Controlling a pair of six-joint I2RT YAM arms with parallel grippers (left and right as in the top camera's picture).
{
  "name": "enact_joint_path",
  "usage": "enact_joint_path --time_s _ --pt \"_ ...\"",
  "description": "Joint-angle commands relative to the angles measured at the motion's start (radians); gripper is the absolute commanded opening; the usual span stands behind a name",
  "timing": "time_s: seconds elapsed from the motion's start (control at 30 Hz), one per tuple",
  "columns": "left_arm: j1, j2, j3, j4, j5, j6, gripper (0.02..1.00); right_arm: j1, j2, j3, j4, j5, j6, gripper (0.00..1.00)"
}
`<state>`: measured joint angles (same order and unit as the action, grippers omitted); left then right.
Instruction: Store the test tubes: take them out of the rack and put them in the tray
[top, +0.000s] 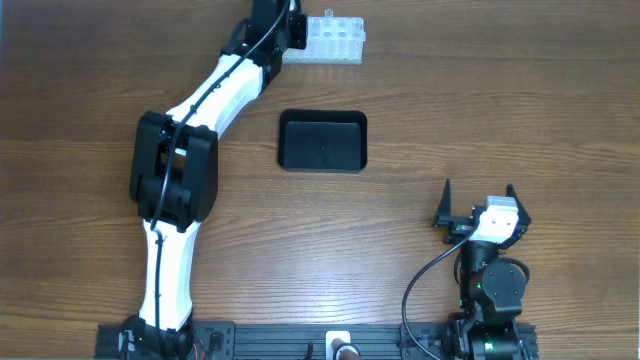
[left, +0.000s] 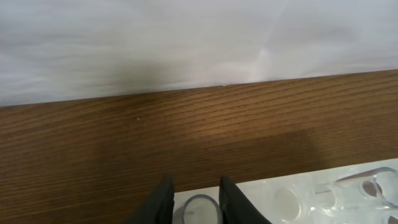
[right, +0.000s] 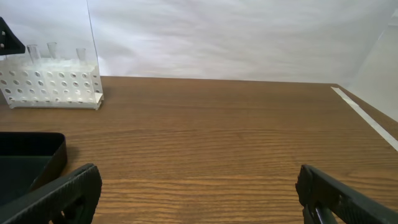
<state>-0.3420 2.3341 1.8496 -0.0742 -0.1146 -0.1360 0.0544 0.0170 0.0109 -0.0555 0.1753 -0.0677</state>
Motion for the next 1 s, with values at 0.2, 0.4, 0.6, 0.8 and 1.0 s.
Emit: enact_joint_path --time_s 0.2,0.4,0.6,0.8,1.0 --pt "-0.003 0.011 0.024 0.005 -0.01 0.0 0.145 0.005 -0.001 -0.006 -0.003 0.002 -0.005 0.993" --pt "-0.003 0.011 0.024 0.005 -0.011 0.0 0.137 0.005 -0.001 -0.006 -0.003 0.002 -0.005 0.993" --pt "-0.003 -0.021 0.024 -0.012 -0.011 0.001 0.141 0.005 -0.001 -0.006 -0.003 0.002 -0.005 0.993" --pt "-0.003 -0.16 0.024 -0.062 -0.019 0.06 0.137 0.005 -0.001 -0.006 -0.003 0.002 -0.005 0.991" --pt "-0.003 -0.325 0.024 -0.061 -0.026 0.15 0.145 0.005 -0.001 -0.006 -0.003 0.002 -0.005 0.993"
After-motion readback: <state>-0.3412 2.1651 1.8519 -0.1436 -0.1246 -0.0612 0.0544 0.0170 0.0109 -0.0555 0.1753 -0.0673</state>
